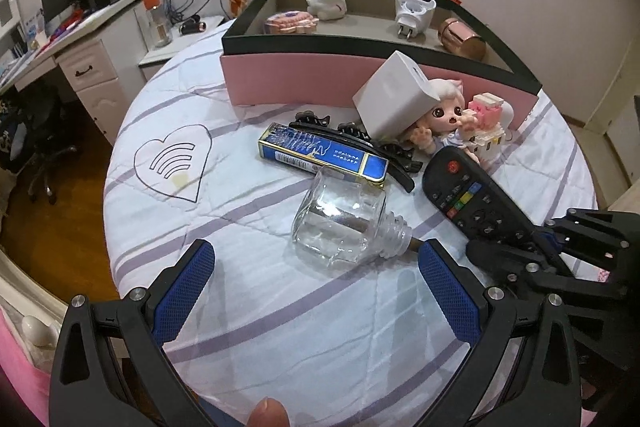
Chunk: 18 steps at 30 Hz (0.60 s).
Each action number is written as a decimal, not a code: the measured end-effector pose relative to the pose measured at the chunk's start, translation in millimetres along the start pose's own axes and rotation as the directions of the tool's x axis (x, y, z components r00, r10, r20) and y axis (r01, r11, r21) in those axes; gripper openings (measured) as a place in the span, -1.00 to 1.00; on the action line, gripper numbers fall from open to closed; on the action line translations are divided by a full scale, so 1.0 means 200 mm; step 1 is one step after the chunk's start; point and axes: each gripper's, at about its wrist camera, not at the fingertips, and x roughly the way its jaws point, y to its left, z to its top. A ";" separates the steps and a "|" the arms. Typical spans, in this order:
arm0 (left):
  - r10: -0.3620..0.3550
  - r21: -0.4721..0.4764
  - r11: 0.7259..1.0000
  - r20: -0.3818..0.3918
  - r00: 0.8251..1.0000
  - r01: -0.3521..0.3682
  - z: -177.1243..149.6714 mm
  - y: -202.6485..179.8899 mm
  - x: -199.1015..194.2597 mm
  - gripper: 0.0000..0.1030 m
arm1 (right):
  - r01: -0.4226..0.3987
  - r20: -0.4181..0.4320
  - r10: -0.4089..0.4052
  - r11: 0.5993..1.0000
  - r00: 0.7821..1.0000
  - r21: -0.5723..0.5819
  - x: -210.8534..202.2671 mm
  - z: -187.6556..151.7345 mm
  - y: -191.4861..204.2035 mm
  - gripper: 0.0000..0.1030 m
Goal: Organize rigid objects
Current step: 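Grasp the black TV remote lengthwise with the right tool and lift it, then grasp the clear glass bottle with the left tool while the right tool holds the remote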
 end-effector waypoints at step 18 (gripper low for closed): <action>-0.011 0.044 0.999 0.044 0.999 0.009 0.02 -0.04 0.10 0.51 | -0.091 0.091 0.082 0.991 0.992 0.100 -0.22 -0.03 -0.09 -0.68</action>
